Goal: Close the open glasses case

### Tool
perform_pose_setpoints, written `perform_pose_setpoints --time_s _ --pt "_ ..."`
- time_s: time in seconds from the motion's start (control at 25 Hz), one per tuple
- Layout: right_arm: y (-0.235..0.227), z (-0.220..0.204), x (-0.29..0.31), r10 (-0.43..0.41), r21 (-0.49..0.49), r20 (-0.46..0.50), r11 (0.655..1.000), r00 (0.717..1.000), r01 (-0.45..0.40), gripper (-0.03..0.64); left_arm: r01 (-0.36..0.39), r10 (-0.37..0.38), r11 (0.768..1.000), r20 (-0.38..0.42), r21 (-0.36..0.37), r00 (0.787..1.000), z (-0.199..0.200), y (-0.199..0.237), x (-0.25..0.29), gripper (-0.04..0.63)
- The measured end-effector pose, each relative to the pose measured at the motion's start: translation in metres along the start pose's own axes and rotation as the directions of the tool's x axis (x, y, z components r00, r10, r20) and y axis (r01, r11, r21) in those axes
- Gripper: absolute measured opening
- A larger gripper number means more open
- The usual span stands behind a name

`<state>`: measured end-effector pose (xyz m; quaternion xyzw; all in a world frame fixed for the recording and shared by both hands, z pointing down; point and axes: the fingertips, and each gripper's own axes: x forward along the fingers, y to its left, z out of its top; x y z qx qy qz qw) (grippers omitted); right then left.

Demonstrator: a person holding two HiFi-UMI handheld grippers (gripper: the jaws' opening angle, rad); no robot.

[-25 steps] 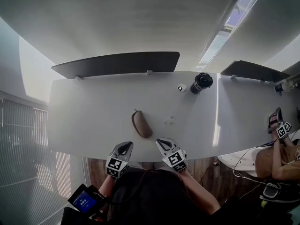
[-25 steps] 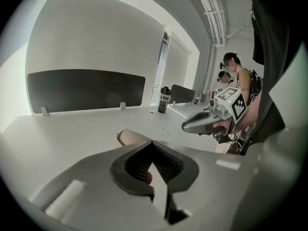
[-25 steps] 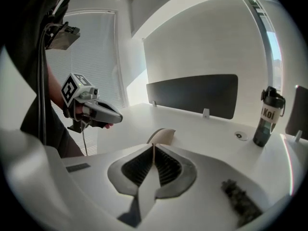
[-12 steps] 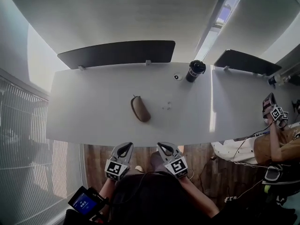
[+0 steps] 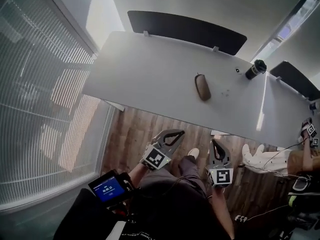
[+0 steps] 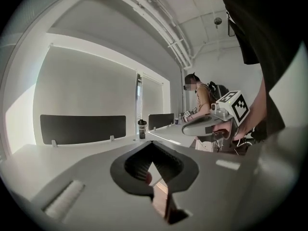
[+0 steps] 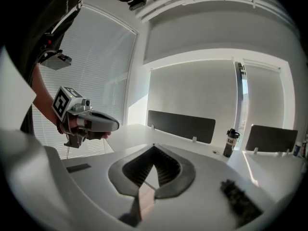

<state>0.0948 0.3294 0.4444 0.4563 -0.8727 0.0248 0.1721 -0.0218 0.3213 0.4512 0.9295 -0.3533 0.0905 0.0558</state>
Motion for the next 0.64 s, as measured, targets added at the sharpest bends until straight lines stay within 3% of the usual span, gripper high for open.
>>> perform_pose_setpoints --time_s 0.2,0.4,0.64 --pt "0.053 -0.002 -0.022 0.039 0.017 0.01 0.999 0.999 -0.039 0.006 -0.049 0.049 0.999 -0.016 0.006 0.999 -0.015 -0.02 -0.05 0.008" --pt "0.056 -0.002 -0.062 0.028 -0.017 0.041 0.999 0.999 -0.027 0.006 -0.067 0.067 0.996 -0.007 -0.058 0.998 -0.022 -0.062 -0.064 0.008" --pt "0.061 -0.014 -0.104 0.048 0.018 0.077 0.999 0.996 -0.049 0.006 -0.106 0.104 0.993 -0.034 -0.059 0.994 -0.036 -0.112 -0.081 0.008"
